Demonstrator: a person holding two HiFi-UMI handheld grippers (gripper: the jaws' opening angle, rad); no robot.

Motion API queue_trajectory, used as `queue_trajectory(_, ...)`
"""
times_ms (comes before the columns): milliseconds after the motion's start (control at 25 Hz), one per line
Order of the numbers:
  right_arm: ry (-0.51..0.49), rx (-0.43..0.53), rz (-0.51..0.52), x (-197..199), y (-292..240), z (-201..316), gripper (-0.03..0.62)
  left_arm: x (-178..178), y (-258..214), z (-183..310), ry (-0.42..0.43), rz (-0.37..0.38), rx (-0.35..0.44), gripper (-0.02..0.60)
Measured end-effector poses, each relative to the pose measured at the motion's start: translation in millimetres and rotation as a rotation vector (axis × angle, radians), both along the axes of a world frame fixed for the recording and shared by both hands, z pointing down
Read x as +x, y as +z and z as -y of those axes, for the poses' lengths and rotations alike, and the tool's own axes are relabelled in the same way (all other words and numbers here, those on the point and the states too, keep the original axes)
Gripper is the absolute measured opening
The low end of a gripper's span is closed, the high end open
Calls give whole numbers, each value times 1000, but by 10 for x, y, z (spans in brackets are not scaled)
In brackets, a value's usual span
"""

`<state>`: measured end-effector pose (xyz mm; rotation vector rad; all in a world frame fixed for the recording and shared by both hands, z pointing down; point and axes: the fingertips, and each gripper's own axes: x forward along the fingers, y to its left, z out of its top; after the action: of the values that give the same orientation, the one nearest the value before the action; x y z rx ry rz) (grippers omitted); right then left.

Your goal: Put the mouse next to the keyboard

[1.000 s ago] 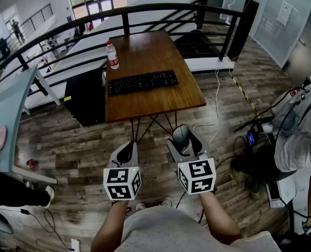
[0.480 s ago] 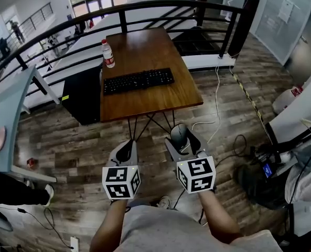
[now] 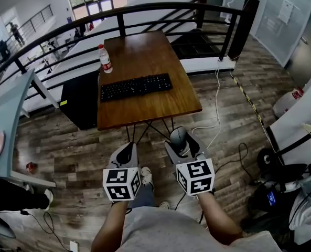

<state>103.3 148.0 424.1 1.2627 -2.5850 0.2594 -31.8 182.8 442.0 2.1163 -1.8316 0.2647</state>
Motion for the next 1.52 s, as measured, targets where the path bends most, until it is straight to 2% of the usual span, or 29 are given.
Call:
queue_trajectory(280,-2,-4,-17,-50,55,551,298,-100,48,562,-14,-13,4,-6)
queue_trajectory(920,53,-45,-40,-611,113,2044,298,-709,142,2099,28,-46,-40,-6)
queue_trajectory(1240,91,-55,-68,-895,96,2577,298,-1000,146,2674,60,-73,-42,-6)
queue_trajectory(1520,133,-54,-82,-1018,46,2846,298,-1193,132,2974,82,-94,-34,-6)
